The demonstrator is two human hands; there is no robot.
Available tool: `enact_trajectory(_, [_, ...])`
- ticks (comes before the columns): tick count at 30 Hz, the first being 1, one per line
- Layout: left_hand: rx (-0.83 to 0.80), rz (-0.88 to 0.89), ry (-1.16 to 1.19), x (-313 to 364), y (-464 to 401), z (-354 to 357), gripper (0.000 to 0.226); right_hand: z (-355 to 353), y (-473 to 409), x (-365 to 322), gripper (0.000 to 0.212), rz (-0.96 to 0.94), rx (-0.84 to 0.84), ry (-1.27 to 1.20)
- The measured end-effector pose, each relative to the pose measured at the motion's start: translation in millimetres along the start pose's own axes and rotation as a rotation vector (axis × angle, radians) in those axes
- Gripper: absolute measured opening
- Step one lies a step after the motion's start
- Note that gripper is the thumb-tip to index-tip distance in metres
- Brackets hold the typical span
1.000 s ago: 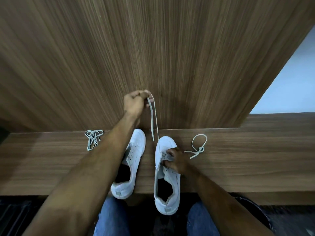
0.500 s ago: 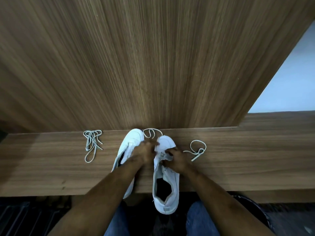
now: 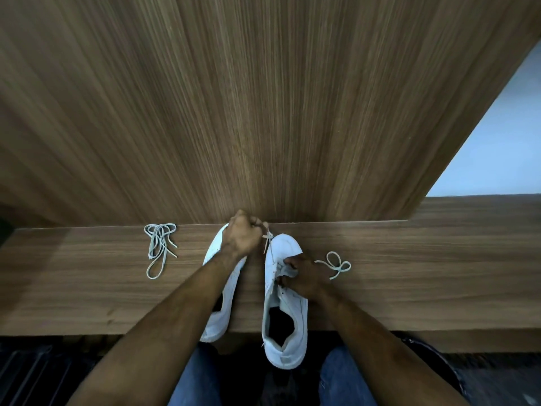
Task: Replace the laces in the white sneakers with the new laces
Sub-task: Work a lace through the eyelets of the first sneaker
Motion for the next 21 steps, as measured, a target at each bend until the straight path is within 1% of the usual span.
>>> enact_trajectory(2, [-0.093, -0.055, 0.084, 5.1, -1.6, -2.9, 0.036, -0.3, 0.2, -0.6, 0.053, -0.026, -0.024, 0.061])
enact_trajectory(4, [-0.127, -0.097, 0.217, 11.4, 0.2, -8.6, 0.036, -0.4, 2.3, -0.5, 0.050, -0.042, -0.041, 0.118])
enact_trajectory(5, [-0.127, -0.110, 0.289, 14.5, 0.7, -12.9, 0.035, -1.9, 4.4, -0.7, 0.049, -0.044, -0.026, 0.162])
enact_trajectory(7, [-0.107, -0.116, 0.417, 18.7, 1.0, -22.6, 0.034, -6.0, 11.6, 1.1, 0.046, -0.022, 0.055, 0.265])
enact_trajectory(9, [-0.087, -0.123, 0.525, 22.4, 1.9, -31.2, 0.034, -5.6, 22.0, 12.7, 0.046, 0.090, 0.119, 0.286])
enact_trajectory(11, [-0.081, -0.115, 0.634, 31.2, 4.3, -36.9, 0.035, -1.1, 32.2, 30.0, 0.056, 0.253, 0.120, 0.165])
enact_trajectory(12, [-0.074, -0.119, 0.687, 36.4, 6.0, -38.7, 0.033, 0.8, 34.1, 35.9, 0.059, 0.306, 0.107, 0.085])
enact_trajectory(14, [-0.057, -0.146, 0.760, 45.8, 9.9, -42.9, 0.026, 3.9, 31.1, 44.8, 0.054, 0.350, 0.048, -0.019])
enact_trajectory(15, [-0.048, -0.161, 0.776, 49.3, 11.6, -45.2, 0.022, 4.6, 25.9, 47.8, 0.045, 0.344, -0.005, -0.053])
enact_trajectory(17, [-0.032, -0.174, 0.782, 53.6, 13.4, -50.0, 0.019, -0.1, 19.0, 51.0, 0.011, 0.352, -0.088, -0.155])
enact_trajectory(18, [-0.025, -0.171, 0.781, 56.1, 13.0, -52.7, 0.019, -8.5, 18.0, 46.8, 0.006, 0.356, -0.105, -0.246])
enact_trajectory(20, [-0.004, -0.167, 0.786, 60.3, 12.8, -57.4, 0.020, -40.3, 18.0, 26.7, 0.026, 0.336, -0.072, -0.453])
enact_trajectory(21, [0.009, -0.158, 0.785, 63.7, 12.7, -60.6, 0.021, -62.4, 17.7, 14.0, 0.031, 0.304, -0.032, -0.531])
Point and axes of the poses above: each hand's wrist, its own y-axis away from the middle knuckle, its own z-axis out of the palm, x = y × z, the point moved 9 cm from there along -y, towards the middle knuckle, and after that the axes turned 8 degrees about y, right-handed, at the moved point
